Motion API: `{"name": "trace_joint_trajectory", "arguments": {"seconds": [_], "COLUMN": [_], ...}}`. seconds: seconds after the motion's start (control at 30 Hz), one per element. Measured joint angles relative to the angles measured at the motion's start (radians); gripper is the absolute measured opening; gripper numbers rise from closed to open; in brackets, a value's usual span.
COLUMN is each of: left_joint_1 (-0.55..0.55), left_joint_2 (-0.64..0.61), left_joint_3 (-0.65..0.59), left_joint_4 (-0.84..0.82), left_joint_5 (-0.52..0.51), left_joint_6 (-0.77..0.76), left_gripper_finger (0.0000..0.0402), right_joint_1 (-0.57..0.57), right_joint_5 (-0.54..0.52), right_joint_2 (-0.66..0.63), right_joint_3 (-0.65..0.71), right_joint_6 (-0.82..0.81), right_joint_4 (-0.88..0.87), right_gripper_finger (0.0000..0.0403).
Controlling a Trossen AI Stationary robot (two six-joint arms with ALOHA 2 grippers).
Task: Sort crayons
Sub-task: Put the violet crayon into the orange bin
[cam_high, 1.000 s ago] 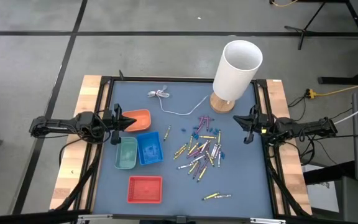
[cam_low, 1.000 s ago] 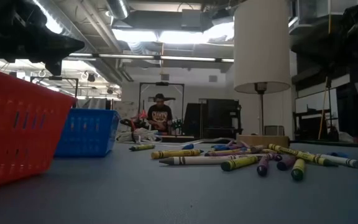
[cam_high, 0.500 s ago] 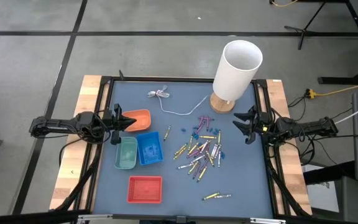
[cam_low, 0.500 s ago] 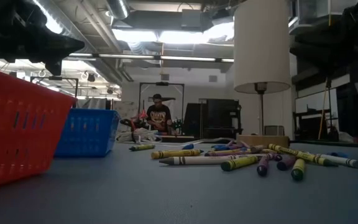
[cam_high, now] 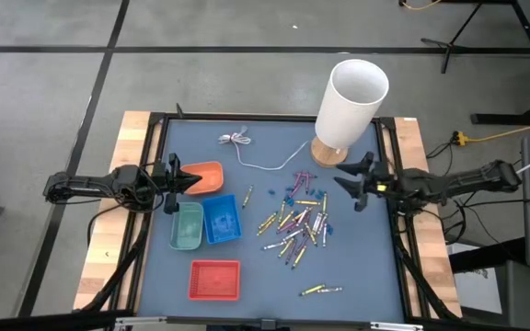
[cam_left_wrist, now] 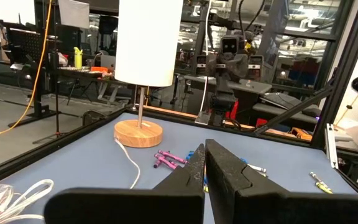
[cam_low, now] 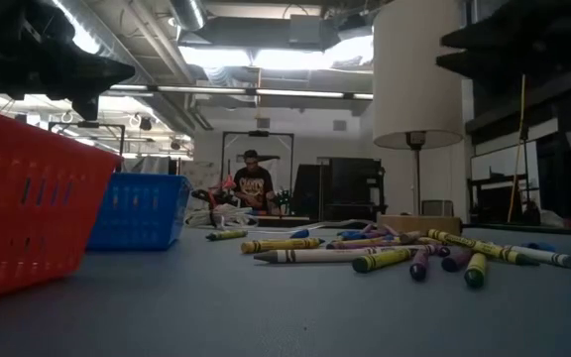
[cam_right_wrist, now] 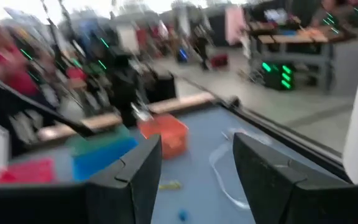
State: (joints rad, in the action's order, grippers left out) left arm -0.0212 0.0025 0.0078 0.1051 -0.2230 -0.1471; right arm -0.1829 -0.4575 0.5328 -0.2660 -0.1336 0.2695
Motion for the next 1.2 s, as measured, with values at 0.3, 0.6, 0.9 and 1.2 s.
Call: {"name": "trace_joint_trajectory", "arguments": {"seconds": [0.3, 0.6, 0.9, 1.2], "left_joint_1": [0.000, 0.000, 0.000, 0.000], "left_joint_2": [0.000, 0.000, 0.000, 0.000], "left_joint_3": [0.000, 0.000, 0.000, 0.000], "left_joint_4": [0.000, 0.000, 0.000, 0.000], "left_joint_5": [0.000, 0.000, 0.000, 0.000], "left_joint_6": [0.000, 0.000, 0.000, 0.000], "left_gripper_finger": [0.0000, 0.0000, 0.0000, 0.0000], "right_joint_1": [0.000, 0.000, 0.003, 0.095], "right_joint_5": [-0.115, -0.252, -0.267, -0.216], "right_joint_2": [0.342, 0.584, 0.795, 0.957], "right_joint_3": [-0.226, -0.278, -0.278, -0.278], "right_joint_6": [-0.048, -0.367, -0.573, -0.755], "right_joint_4": [-0.200, -0.225, -0.220, -0.216], "right_gripper_finger": [0.0199, 0.0199, 0.0199, 0.0199]}}
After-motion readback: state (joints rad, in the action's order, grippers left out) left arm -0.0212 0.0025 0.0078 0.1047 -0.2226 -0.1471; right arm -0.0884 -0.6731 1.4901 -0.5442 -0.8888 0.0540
